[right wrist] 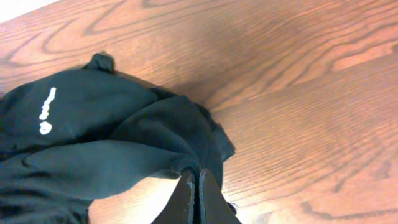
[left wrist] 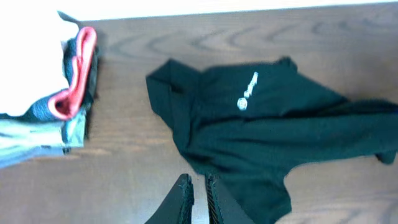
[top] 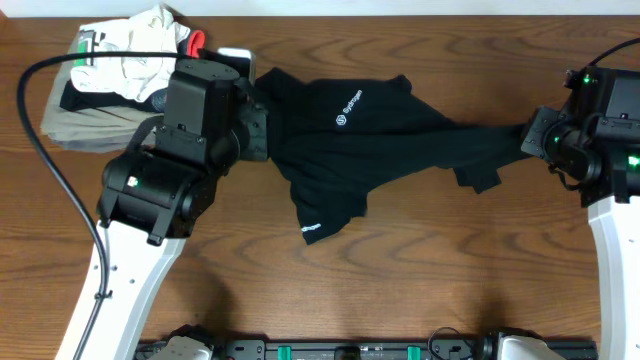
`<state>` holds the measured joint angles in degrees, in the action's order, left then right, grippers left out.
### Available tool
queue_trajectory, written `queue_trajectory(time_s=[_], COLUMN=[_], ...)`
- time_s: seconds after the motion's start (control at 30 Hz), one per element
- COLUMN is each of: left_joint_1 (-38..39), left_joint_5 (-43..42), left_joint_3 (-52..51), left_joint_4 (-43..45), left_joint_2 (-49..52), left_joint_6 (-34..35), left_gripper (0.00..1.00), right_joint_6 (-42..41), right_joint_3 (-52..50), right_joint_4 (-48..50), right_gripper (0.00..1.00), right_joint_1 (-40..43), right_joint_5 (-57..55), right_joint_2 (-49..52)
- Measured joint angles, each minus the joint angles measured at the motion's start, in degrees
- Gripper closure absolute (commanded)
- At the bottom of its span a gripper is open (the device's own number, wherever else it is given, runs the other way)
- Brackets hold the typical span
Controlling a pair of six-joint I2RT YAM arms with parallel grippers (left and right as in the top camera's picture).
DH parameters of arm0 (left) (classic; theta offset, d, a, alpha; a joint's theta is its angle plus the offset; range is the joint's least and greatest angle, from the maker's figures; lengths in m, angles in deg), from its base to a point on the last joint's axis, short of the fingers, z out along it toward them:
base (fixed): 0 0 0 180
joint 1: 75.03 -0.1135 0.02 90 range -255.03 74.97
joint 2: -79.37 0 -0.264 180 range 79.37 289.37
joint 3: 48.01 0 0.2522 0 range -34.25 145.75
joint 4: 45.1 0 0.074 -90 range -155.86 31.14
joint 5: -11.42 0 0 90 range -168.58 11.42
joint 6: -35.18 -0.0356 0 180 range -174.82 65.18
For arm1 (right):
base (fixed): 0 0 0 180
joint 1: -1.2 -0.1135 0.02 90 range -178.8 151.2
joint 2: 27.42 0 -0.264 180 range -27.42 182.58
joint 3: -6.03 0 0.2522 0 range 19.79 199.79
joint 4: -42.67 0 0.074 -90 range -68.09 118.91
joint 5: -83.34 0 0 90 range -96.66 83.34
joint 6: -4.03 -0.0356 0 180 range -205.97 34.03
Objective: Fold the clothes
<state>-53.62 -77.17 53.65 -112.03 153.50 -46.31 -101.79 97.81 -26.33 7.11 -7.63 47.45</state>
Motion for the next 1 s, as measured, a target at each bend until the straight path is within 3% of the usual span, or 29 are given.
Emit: queue_trajectory(time_s=[0.23, 0.4, 0.6, 0.8, 1.0], left_joint_1=[0.07, 1.92, 5.27, 4.81, 4.55], left_joint_5=[-5.4, -9.53, -11.56, -11.98, -13.79], left_joint_3=[-0.59, -1.31, -1.42, -1.57, -3.65], left_joint_4=[-5.01, -9.88, -11.76, -12.41, -10.93], left_joint_2=[6.67, 15.89, 26.97, 36.89, 39.26], left_joint_6=[-1.7, -8.63, -13.44, -10.58, -4.07], left_gripper=[0.87, 0.64, 0.62, 0.6, 0.49], right_joint_6=[0.2, 0.2, 0.24, 0.52, 0.59], right_joint_3=[0.0, 0.0, 0.0, 0.0, 0.0], right_joint_4=[0.2, 0.2, 0.15, 0.17, 0.22], right_gripper=[0.99, 0.99, 0.99, 0.99, 0.99], right_joint_1=[0.0, 0.02, 0.02, 0.02, 0.02], right_joint_5=[1.44, 2.05, 3.15, 3.74, 3.82], right_joint_2=[0.55, 1.92, 4.24, 4.79, 4.79])
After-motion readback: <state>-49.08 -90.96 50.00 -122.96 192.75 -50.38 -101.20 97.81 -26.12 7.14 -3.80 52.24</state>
